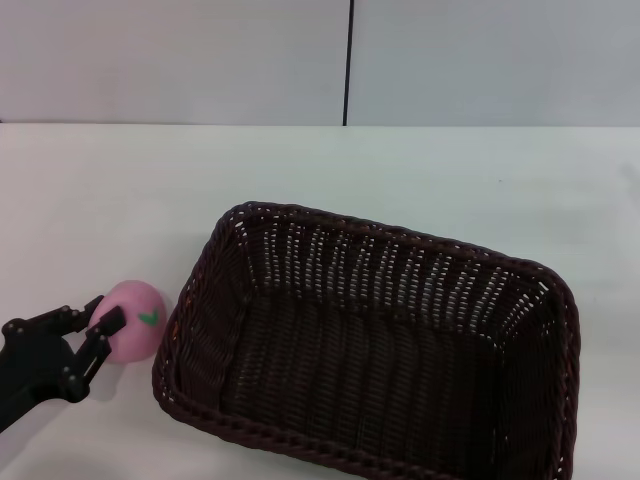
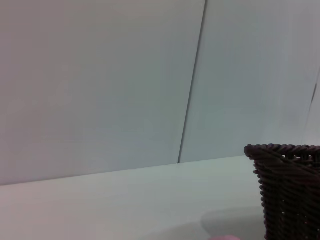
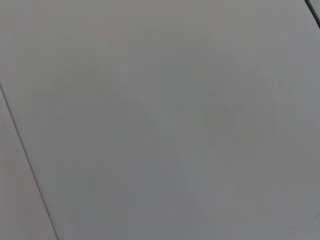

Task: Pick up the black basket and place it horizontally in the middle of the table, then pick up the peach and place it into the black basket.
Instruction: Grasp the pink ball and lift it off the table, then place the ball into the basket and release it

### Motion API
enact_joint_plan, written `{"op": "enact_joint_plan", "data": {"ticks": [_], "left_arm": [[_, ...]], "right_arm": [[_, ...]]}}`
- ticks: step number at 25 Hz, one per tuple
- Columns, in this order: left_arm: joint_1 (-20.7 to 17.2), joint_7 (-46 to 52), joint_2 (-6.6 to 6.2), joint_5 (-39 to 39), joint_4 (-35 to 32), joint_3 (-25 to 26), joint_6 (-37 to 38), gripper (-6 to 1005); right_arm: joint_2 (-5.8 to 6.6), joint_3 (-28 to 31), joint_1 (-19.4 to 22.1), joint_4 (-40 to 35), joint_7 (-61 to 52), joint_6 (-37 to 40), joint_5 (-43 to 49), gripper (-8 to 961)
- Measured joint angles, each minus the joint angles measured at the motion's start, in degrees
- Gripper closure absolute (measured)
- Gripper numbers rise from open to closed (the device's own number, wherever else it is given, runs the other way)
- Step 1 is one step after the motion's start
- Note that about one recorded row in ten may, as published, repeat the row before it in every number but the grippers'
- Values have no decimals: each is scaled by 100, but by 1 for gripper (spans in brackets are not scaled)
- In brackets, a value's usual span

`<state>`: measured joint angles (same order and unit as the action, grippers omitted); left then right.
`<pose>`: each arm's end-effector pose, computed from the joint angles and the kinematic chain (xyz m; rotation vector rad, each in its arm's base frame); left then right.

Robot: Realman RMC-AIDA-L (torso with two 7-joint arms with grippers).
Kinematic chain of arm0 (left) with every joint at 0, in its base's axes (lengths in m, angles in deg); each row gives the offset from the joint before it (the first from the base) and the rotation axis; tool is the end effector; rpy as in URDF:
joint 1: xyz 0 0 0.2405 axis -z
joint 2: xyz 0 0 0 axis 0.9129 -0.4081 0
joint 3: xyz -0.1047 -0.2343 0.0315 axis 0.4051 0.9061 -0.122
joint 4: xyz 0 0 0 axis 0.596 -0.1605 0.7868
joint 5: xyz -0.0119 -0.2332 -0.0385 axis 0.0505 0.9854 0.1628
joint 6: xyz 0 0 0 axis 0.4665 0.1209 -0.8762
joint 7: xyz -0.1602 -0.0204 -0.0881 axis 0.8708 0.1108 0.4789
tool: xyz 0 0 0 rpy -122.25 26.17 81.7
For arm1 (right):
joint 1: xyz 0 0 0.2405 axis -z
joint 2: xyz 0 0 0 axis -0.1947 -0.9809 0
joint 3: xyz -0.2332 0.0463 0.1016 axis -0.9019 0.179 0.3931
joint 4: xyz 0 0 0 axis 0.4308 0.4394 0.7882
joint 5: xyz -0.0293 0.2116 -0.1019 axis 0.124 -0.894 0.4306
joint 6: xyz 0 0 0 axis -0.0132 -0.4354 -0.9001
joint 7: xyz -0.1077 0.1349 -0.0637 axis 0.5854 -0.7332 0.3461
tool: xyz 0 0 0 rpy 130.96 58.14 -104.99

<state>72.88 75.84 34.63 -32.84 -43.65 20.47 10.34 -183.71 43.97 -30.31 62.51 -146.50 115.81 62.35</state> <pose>-0.3936 0.2301 -0.0401 -2.1993 -0.6769 -0.7391 0.3621 0.3400 0.0643 -1.7548 0.7800 1.1528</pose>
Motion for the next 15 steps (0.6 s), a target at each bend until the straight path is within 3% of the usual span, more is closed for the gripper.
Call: {"op": "enact_joint_plan", "data": {"ticks": [6,7,10,11,13,15], "left_arm": [[12,47,0,19,-7,65,100,797],[39,231,2,158,17,443,411,812],[67,399,5,179,31,687,553,847],[112,599,8,197,49,981,753,853],[112,599,8,197,49,981,753,866],[358,1034,16,204,71,1367,1508,879]], "right_arm": [[7,0,-4,19,4,-10,0,458],[2,0,-24,50,7,-10,0,458],[2,-10,-47,87,12,-14,0,458],[2,-32,-59,100,23,-29,0,458],[2,-45,-67,115,41,-44,0,458],[4,-74,-98,202,109,-79,0,458]]}}
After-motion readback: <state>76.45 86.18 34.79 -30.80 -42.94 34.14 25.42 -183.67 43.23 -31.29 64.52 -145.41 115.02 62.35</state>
